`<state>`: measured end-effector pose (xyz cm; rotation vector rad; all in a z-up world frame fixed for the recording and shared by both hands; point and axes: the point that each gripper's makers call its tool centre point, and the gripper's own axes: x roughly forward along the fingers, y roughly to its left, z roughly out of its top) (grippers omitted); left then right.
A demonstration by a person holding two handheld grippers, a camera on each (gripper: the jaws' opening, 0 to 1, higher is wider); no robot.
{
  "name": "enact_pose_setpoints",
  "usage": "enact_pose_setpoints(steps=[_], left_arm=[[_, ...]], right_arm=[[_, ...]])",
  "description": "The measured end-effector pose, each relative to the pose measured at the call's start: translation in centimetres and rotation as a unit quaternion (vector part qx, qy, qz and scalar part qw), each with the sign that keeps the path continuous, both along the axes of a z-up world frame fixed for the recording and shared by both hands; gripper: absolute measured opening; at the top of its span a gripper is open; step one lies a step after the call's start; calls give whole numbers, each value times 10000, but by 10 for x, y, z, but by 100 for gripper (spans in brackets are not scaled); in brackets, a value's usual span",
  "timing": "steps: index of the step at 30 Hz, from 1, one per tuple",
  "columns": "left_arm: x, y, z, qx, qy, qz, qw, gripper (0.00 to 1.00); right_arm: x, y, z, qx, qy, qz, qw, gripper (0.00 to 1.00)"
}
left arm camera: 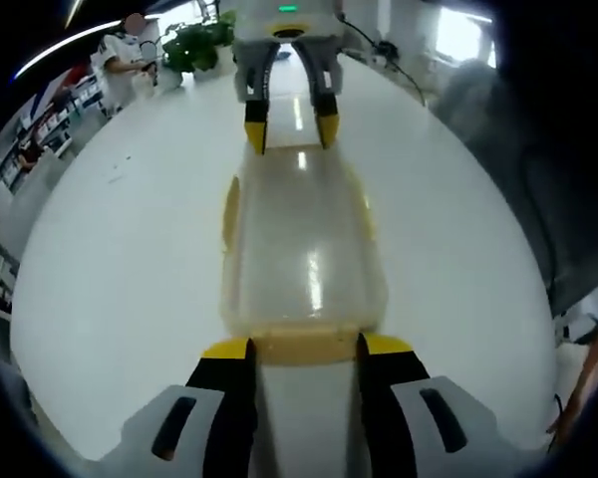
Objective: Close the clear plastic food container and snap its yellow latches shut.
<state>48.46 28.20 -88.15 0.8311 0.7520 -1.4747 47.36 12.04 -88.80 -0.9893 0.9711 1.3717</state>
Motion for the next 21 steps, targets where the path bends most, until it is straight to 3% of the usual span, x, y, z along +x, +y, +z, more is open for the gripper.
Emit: enact_pose_setpoints(steps=[6,21], left_arm=[[-1,0,0,74,-4,78,9999,38],[-1,1,0,-131,28,281,9995,36]], right_arm=[[0,1,-1,119,12,-26,9999,38],[2,2,-2,-163,-4,14,9999,36]])
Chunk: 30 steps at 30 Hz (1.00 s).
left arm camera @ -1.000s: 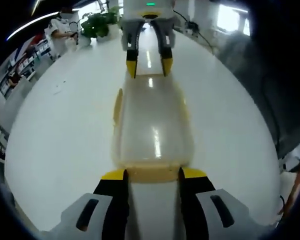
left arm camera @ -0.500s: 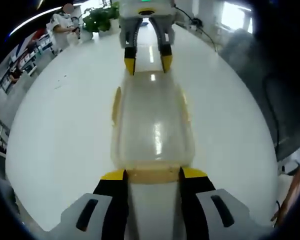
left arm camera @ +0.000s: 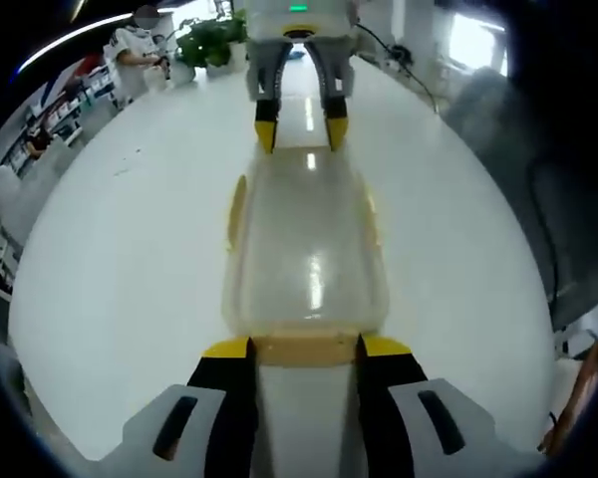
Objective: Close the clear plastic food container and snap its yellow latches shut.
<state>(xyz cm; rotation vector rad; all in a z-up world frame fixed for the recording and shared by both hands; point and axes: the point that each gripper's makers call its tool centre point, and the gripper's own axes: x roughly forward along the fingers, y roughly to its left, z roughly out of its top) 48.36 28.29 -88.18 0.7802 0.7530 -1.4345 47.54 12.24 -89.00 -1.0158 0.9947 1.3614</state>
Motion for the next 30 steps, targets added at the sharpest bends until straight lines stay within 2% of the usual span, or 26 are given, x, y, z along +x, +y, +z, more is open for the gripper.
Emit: enact_pose_setpoints(steps=[5,8,10,13,20,30], left_arm=[[-2,-1,1,124,-30,10,9999,36],[-4,-1,1,233,7,40,9997,36],[-7,0,2,310,111,118,9994,36],[-7,2,9,305,72,130,9994,36],[-7,3,38,216,-57,217,9995,36],[-3,6,68,177,-194,327,9991,36]], right_arm=[[0,-1,1,16,-54,50,10000,36],[-2,0,2,100,23,-8,9999,36],[-3,0,6,67,-18,21,10000,36],[-5,0,14,56,-45,26,10000,36],[-4,0,39,197,-76,-6,9998,36],[0,4,69,366,-238,28,9990,36]])
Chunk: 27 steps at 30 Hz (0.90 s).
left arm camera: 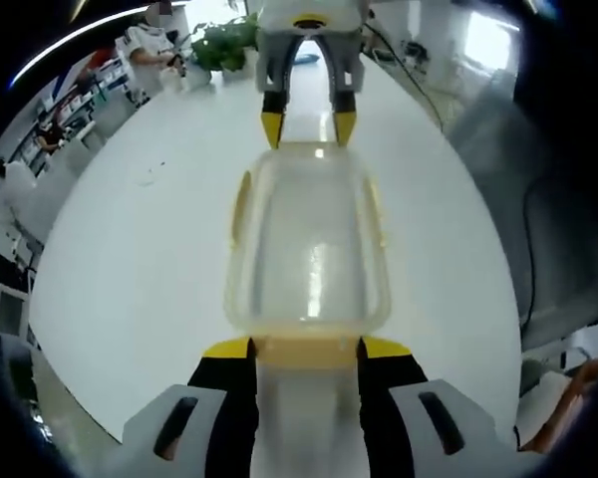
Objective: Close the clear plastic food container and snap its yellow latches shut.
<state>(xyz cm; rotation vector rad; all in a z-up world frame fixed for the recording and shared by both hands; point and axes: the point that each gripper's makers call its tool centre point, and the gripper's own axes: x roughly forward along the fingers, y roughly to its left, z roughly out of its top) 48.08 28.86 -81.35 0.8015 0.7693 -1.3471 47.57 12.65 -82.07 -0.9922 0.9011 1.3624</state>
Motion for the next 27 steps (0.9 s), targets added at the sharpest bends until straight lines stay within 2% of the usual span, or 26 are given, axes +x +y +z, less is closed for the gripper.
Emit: enact_pose_setpoints(steps=[5,7,15,27], left_arm=[[-1,-2,2,17,-40,-9,10000,36],[0,-3,3,44,-164,-35,9999,36],[-4,-8,6,48,-99,-34,9999,36],[-9,-27,16,52,-208,33,9998,36]], right_arm=[[-2,0,3,-20,-11,33,10000,36],[-2,-1,1,-43,13,21,10000,36],[-4,-7,2,-35,28,33,10000,36],[-5,-23,11,21,-76,48,10000,36]])
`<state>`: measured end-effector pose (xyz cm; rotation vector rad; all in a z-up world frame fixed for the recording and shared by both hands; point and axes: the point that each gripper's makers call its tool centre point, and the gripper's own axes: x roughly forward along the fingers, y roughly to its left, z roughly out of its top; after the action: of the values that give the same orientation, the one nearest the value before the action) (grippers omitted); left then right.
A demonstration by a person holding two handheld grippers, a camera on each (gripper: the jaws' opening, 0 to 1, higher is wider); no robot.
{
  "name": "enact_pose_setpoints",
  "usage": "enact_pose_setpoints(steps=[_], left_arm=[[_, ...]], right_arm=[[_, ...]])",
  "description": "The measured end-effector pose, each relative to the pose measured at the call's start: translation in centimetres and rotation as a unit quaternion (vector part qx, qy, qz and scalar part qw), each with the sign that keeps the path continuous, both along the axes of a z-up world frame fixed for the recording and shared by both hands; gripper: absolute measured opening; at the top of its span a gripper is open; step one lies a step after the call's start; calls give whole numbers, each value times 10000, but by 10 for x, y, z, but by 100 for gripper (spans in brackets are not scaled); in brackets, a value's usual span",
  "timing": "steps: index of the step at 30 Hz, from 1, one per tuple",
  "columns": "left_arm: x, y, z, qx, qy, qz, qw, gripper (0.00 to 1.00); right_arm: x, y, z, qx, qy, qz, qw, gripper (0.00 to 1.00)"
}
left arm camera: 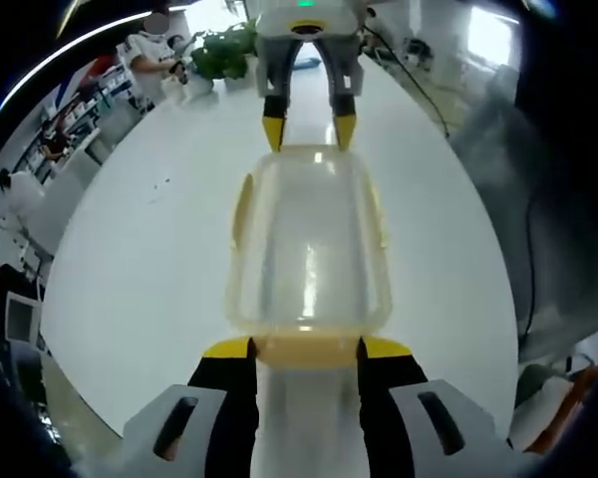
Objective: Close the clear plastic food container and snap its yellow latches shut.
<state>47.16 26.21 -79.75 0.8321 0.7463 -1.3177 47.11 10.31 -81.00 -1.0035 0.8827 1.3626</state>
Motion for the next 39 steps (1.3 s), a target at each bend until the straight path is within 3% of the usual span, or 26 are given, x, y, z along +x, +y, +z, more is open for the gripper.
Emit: enact_pose_setpoints(steps=[14,39], left_arm=[[-3,-29,11,87,-40,153,9998,36],[-9,-79,11,162,-101,261,9995,36]], right_arm=[[0,-31,6,157,-19,104,9998,36],[-5,-82,7,285,33,161,9995,36]])
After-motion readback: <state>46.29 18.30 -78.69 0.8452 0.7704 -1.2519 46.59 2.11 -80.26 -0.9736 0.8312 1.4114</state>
